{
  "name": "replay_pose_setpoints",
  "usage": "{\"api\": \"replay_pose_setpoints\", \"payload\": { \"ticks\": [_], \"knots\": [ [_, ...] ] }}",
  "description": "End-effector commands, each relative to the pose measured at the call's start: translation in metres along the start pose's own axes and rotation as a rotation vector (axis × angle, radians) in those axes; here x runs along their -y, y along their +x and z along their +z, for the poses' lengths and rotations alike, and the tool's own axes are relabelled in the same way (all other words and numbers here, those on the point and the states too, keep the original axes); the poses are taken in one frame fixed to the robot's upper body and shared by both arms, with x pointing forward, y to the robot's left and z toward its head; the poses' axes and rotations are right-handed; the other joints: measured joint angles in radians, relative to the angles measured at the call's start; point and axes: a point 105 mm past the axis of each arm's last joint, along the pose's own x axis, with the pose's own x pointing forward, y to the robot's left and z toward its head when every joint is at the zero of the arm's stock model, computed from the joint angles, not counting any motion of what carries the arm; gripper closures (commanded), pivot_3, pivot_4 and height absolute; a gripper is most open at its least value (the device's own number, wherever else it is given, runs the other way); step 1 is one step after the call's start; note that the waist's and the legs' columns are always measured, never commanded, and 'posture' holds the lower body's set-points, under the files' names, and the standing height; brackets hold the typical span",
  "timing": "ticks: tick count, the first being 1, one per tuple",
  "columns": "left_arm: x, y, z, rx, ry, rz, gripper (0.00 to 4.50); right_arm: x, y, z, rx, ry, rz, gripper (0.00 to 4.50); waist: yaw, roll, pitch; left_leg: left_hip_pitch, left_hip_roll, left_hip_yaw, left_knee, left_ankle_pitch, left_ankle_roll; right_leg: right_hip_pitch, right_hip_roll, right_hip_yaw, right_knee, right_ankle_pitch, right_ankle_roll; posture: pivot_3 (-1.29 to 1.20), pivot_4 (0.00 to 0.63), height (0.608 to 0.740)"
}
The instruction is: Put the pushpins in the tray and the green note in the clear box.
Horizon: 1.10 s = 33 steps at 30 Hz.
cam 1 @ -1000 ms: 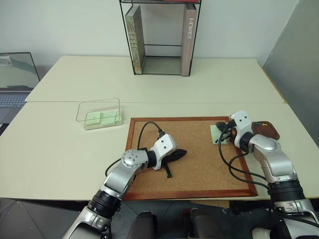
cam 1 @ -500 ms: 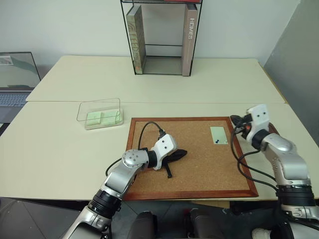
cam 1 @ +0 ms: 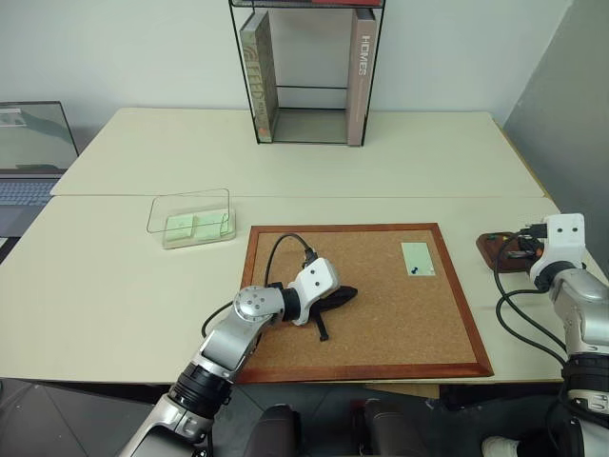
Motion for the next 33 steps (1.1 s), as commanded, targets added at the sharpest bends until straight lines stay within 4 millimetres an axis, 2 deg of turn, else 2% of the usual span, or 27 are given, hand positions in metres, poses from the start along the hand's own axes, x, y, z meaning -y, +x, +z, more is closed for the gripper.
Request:
{"api": "replay_pose_setpoints", "payload": {
  "ticks": [1, 15, 19, 24, 29, 33],
  "knots": [
    [0.015, 0.003, -0.027, -0.096, -0.045, -0.053, 4.50, 0.005, -0.002, 0.007, 0.008, -0.013, -0.009, 3.79, 0.000, 0.000, 0.000, 0.000, 0.000, 0.000, 0.000, 0.000, 0.000, 0.000, 0.000, 0.000, 0.000, 0.000, 0.000, 0.00, 0.150, 0.740],
    [0.017, 0.002, -0.029, -0.100, -0.040, -0.053, 4.50, 0.000, -0.004, 0.009, 0.014, 0.055, 0.015, 0.76, 0.000, 0.000, 0.000, 0.000, 0.000, 0.000, 0.000, 0.000, 0.000, 0.000, 0.000, 0.000, -0.001, 0.000, 0.000, 0.00, 0.150, 0.740],
    [0.017, 0.003, -0.029, -0.102, -0.038, -0.055, 4.50, -0.002, -0.005, 0.010, 0.019, 0.097, 0.030, 0.05, 0.000, 0.000, 0.000, 0.000, 0.000, 0.000, 0.000, 0.000, 0.000, 0.000, 0.000, 0.000, -0.001, 0.000, 0.000, 0.00, 0.150, 0.740],
    [0.017, 0.003, -0.030, -0.102, -0.037, -0.055, 4.50, -0.002, -0.006, 0.018, 0.070, 0.145, 0.033, 0.05, 0.000, 0.001, 0.000, 0.000, 0.000, 0.000, 0.000, 0.000, 0.000, 0.000, 0.000, 0.000, -0.001, 0.000, 0.000, 0.00, 0.150, 0.740],
    [0.017, 0.003, -0.030, -0.102, -0.035, -0.054, 4.50, 0.008, -0.009, 0.039, 0.196, 0.178, -0.023, 0.05, 0.000, 0.001, 0.000, -0.001, 0.000, 0.000, 0.000, 0.000, 0.000, 0.000, 0.000, 0.000, -0.001, 0.000, 0.000, 0.00, 0.150, 0.740],
    [0.018, 0.003, -0.030, -0.102, -0.035, -0.055, 4.50, 0.018, -0.016, 0.062, 0.333, 0.230, -0.048, 0.05, 0.000, 0.001, -0.001, -0.001, 0.000, 0.000, -0.001, 0.000, 0.000, 0.000, 0.000, 0.000, -0.001, 0.000, 0.000, 0.00, 0.150, 0.740]
  ]
}}
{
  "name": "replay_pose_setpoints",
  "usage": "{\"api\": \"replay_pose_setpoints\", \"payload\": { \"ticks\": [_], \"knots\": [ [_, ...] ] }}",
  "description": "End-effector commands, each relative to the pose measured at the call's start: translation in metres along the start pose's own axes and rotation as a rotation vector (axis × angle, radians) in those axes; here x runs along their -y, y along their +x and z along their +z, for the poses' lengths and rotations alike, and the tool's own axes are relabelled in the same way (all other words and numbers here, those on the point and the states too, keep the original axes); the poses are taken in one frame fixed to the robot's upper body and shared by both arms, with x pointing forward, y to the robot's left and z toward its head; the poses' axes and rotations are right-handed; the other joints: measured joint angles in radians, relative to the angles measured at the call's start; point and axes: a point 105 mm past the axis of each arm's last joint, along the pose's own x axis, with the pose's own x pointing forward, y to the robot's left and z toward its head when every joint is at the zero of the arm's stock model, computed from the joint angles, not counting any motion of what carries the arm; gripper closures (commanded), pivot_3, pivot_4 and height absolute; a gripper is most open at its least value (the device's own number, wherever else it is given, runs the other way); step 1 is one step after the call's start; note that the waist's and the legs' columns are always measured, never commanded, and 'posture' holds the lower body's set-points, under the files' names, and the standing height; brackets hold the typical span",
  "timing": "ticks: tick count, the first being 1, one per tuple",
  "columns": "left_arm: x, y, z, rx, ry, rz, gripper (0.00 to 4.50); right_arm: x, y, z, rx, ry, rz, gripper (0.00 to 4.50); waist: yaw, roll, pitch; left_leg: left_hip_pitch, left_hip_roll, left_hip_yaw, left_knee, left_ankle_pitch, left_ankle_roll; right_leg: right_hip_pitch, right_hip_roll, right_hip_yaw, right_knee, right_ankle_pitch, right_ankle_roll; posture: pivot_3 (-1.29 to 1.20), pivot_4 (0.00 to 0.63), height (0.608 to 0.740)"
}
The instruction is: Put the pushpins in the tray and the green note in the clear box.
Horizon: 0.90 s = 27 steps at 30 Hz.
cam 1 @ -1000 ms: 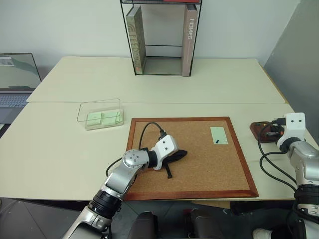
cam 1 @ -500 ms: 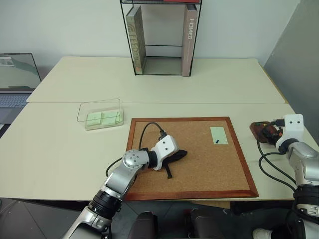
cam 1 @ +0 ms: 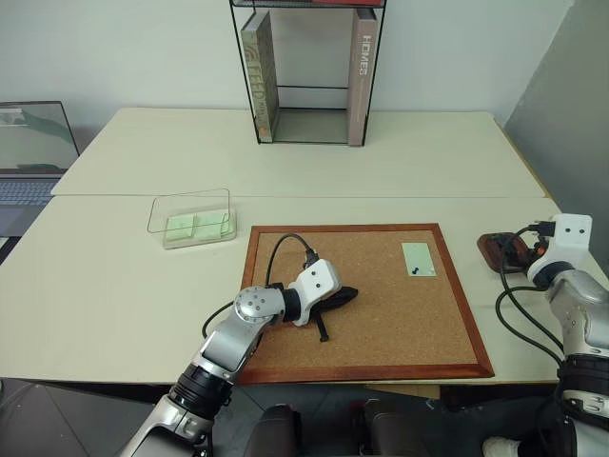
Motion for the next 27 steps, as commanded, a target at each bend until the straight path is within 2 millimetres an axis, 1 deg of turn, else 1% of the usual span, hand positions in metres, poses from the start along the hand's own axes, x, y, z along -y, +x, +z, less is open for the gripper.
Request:
{"api": "replay_pose_setpoints", "payload": {
  "ticks": [1, 5, 7, 9, 11, 12, 13, 16, 18, 21, 27],
  "knots": [
    [0.017, 0.003, -0.029, -0.102, -0.053, -0.057, 4.50, 0.006, -0.006, 0.049, 0.215, 0.025, -0.014, 0.05, 0.000, 0.000, 0.000, 0.000, 0.000, 0.000, 0.000, 0.000, 0.000, 0.000, 0.000, 0.000, 0.000, 0.000, 0.000, 0.00, 0.150, 0.740],
    [0.017, 0.004, -0.029, -0.101, -0.051, -0.059, 4.50, -0.003, -0.009, 0.047, 0.204, 0.013, 0.069, 0.05, 0.000, 0.000, 0.000, 0.000, 0.000, 0.000, -0.001, 0.000, 0.000, 0.000, 0.000, 0.000, -0.001, 0.000, 0.000, 0.00, 0.150, 0.740],
    [0.017, 0.004, -0.029, -0.100, -0.050, -0.060, 4.50, -0.025, -0.015, 0.034, 0.139, -0.056, 0.203, 0.05, 0.001, 0.001, 0.000, 0.000, 0.000, 0.000, -0.002, 0.000, 0.000, 0.000, 0.000, 0.000, -0.001, 0.000, 0.000, 0.00, 0.150, 0.740],
    [0.018, 0.004, -0.029, -0.100, -0.049, -0.062, 4.50, -0.045, -0.024, 0.016, 0.060, -0.097, 0.330, 0.05, 0.001, 0.001, -0.001, 0.000, 0.000, 0.000, -0.005, 0.000, 0.000, 0.000, 0.000, 0.000, -0.003, 0.000, 0.000, 0.00, 0.150, 0.740],
    [0.018, 0.004, -0.029, -0.101, -0.048, -0.063, 4.50, -0.055, -0.031, 0.006, 0.025, -0.122, 0.393, 0.05, 0.001, 0.003, -0.003, 0.001, 0.000, 0.000, -0.008, 0.000, 0.000, 0.001, 0.000, -0.001, -0.007, 0.000, 0.000, 0.00, 0.150, 0.740],
    [0.018, 0.004, -0.029, -0.101, -0.048, -0.064, 4.50, -0.057, -0.032, 0.004, 0.018, -0.128, 0.405, 0.05, 0.001, 0.005, -0.004, 0.001, 0.000, 0.000, -0.009, 0.000, 0.000, 0.001, 0.000, 0.000, -0.008, 0.000, 0.001, 0.00, 0.150, 0.740],
    [0.018, 0.004, -0.029, -0.101, -0.047, -0.065, 4.50, -0.065, -0.037, -0.001, 0.000, -0.135, 0.449, 0.05, 0.001, 0.006, -0.004, 0.001, 0.000, 0.000, -0.009, 0.000, 0.000, 0.001, 0.000, 0.000, -0.009, 0.001, 0.001, 0.00, 0.150, 0.740],
    [0.019, 0.004, -0.030, -0.102, -0.047, -0.069, 4.50, -0.082, -0.048, -0.018, -0.051, -0.155, 0.544, 0.05, 0.001, 0.005, -0.005, 0.000, 0.000, 0.000, -0.010, 0.000, 0.000, 0.001, 0.000, 0.000, -0.010, 0.001, 0.001, 0.00, 0.150, 0.740],
    [0.019, 0.004, -0.030, -0.103, -0.046, -0.071, 4.50, -0.088, -0.051, -0.027, -0.075, -0.189, 0.569, 0.05, 0.001, 0.005, -0.005, 0.000, 0.000, 0.000, -0.010, 0.000, 0.000, 0.001, 0.000, -0.001, -0.011, 0.001, 0.001, 0.00, 0.150, 0.740],
    [0.019, 0.004, -0.030, -0.106, -0.045, -0.073, 4.50, -0.093, -0.053, -0.034, -0.099, -0.220, 0.595, 0.05, 0.001, 0.006, -0.005, 0.000, 0.000, 0.000, -0.010, 0.000, 0.000, 0.001, 0.000, -0.001, -0.011, 0.001, 0.001, 0.00, 0.150, 0.740],
    [0.018, 0.003, -0.031, -0.110, -0.042, -0.073, 4.50, -0.098, -0.054, -0.036, -0.099, -0.241, 0.624, 0.05, 0.001, 0.005, -0.006, 0.001, 0.000, -0.001, -0.010, 0.000, 0.000, 0.001, 0.001, -0.001, -0.011, 0.001, 0.001, 0.00, 0.150, 0.740]
  ]
}}
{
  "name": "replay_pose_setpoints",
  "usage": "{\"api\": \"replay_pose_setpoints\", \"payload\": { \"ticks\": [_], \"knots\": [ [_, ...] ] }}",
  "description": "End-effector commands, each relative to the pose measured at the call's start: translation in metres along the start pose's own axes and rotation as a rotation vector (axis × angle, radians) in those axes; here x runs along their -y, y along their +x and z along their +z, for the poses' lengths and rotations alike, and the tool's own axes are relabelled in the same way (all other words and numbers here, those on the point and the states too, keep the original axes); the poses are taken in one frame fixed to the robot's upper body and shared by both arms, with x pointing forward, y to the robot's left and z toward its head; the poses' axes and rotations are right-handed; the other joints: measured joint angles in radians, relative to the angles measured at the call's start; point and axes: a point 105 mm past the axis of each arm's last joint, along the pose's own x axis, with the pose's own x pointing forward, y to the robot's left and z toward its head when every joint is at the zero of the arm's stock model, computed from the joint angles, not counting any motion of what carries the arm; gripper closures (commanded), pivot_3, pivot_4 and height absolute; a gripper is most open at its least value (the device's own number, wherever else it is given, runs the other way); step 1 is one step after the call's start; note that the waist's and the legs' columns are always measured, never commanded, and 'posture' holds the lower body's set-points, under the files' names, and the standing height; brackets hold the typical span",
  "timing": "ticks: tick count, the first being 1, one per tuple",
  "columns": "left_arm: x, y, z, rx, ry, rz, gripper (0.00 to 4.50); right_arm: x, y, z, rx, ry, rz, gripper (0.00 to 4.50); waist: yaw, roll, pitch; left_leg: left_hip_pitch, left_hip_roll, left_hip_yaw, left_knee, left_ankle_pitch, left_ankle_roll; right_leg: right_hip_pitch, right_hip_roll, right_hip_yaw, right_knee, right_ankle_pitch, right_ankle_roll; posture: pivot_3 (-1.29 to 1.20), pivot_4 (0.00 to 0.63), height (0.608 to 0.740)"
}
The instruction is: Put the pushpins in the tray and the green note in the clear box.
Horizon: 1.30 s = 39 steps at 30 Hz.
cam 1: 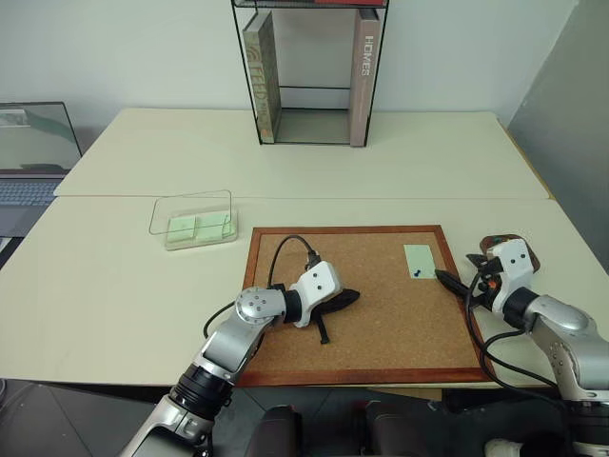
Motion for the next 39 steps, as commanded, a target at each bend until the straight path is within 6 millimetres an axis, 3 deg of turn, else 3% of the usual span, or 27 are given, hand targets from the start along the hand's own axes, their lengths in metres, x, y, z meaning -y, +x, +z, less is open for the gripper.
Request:
{"api": "replay_pose_setpoints", "payload": {
  "ticks": [1, 10, 11, 21, 31, 39],
  "knots": [
    [0.015, 0.002, -0.030, -0.108, -0.046, -0.048, 4.50, -0.004, -0.001, 0.010, 0.038, -0.034, 0.020, 0.05, 0.000, 0.000, 0.000, 0.000, 0.000, 0.000, 0.000, 0.000, 0.000, 0.000, 0.000, 0.000, 0.000, 0.000, 0.000, 0.00, 0.150, 0.740],
    [0.015, 0.001, -0.030, -0.109, -0.042, -0.051, 4.50, -0.006, 0.000, 0.004, 0.018, -0.027, 0.023, 0.05, 0.000, 0.000, 0.000, 0.000, 0.000, 0.000, 0.000, 0.000, 0.000, 0.000, 0.000, 0.000, 0.000, 0.000, 0.000, 0.00, 0.150, 0.740],
    [0.015, 0.001, -0.030, -0.109, -0.042, -0.051, 4.50, -0.006, 0.000, 0.004, 0.016, -0.027, 0.024, 0.42, 0.000, 0.000, 0.000, 0.000, 0.000, 0.000, 0.000, 0.000, 0.000, 0.000, 0.000, 0.000, 0.000, 0.000, 0.000, 0.00, 0.150, 0.740],
    [0.015, 0.000, -0.031, -0.113, -0.040, -0.052, 4.50, -0.010, 0.005, 0.002, 0.013, -0.032, 0.027, 2.46, 0.000, 0.000, 0.000, 0.000, 0.000, 0.000, 0.000, 0.000, 0.000, 0.000, 0.000, 0.000, 0.000, 0.000, 0.000, 0.00, 0.150, 0.740],
    [0.017, -0.001, -0.032, -0.119, -0.041, -0.057, 4.50, -0.013, 0.002, 0.004, 0.034, -0.028, 0.041, 4.31, 0.000, -0.001, 0.000, 0.000, 0.000, 0.000, 0.000, 0.000, 0.000, 0.000, 0.000, 0.000, 0.000, 0.000, 0.000, 0.00, 0.150, 0.740],
    [0.020, -0.002, -0.036, -0.131, -0.043, -0.068, 4.50, -0.026, -0.004, 0.019, 0.116, -0.080, 0.058, 4.42, 0.001, -0.001, 0.000, 0.000, 0.000, 0.000, -0.001, 0.000, 0.000, 0.000, 0.000, 0.000, 0.000, 0.000, 0.000, 0.00, 0.150, 0.740]
  ]
}}
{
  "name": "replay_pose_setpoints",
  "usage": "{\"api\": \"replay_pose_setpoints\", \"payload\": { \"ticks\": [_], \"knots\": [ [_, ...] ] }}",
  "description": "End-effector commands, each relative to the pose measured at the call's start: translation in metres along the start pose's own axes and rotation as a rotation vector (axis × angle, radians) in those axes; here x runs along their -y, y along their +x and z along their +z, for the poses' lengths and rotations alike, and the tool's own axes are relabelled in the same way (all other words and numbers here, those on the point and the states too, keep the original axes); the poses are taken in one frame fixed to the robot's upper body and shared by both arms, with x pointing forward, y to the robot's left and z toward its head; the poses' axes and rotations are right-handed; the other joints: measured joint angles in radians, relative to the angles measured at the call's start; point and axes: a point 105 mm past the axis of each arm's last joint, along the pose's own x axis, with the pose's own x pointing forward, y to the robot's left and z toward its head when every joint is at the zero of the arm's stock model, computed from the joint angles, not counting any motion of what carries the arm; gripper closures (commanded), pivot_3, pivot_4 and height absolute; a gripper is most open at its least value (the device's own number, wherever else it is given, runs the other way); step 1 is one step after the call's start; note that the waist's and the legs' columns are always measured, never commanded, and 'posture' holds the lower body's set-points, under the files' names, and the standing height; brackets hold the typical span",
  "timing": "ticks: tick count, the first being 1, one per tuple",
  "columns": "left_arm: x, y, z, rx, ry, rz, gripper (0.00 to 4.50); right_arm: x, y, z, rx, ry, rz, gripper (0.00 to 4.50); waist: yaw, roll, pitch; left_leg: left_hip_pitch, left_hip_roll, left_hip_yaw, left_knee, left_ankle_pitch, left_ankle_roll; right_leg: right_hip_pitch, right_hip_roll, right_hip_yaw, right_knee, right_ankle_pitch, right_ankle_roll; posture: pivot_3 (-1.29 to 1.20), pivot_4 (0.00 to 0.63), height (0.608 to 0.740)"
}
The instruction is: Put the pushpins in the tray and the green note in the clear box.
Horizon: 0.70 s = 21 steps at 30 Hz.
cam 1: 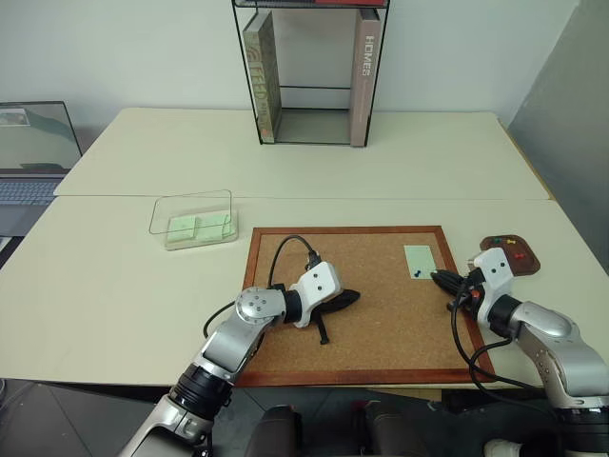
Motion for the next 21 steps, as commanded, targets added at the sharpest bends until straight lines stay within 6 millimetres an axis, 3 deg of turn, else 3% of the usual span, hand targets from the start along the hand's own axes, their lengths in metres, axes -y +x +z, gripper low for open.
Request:
{"api": "replay_pose_setpoints", "payload": {
  "ticks": [1, 8, 14, 21],
  "knots": [
    [0.017, -0.001, -0.034, -0.124, -0.048, -0.059, 4.50, -0.002, -0.007, 0.029, 0.121, -0.076, -0.025, 4.42, 0.000, 0.000, 0.000, 0.000, 0.000, 0.000, 0.000, 0.000, 0.000, 0.000, 0.000, 0.000, 0.000, 0.000, 0.000, 0.00, 0.150, 0.740],
    [0.019, -0.001, -0.036, -0.137, -0.047, -0.065, 4.50, -0.009, -0.009, 0.041, 0.189, -0.075, -0.028, 4.42, -0.001, 0.000, -0.001, 0.001, 0.000, 0.000, 0.000, 0.000, 0.000, 0.000, 0.000, 0.000, 0.000, 0.000, 0.000, 0.00, 0.150, 0.740],
    [0.019, -0.001, -0.037, -0.141, -0.047, -0.066, 4.50, 0.002, -0.012, 0.049, 0.219, -0.047, -0.075, 4.42, -0.001, 0.000, -0.001, 0.001, 0.000, 0.000, 0.000, 0.000, 0.000, 0.000, 0.000, 0.000, 0.000, 0.000, 0.000, 0.00, 0.150, 0.740],
    [0.022, -0.001, -0.037, -0.138, -0.050, -0.069, 4.50, 0.057, -0.019, 0.047, 0.180, 0.012, -0.304, 4.42, -0.001, -0.001, -0.002, 0.001, 0.000, 0.001, 0.000, 0.000, 0.000, 0.000, 0.000, 0.000, 0.001, 0.000, 0.000, 0.00, 0.150, 0.740]
  ]
}}
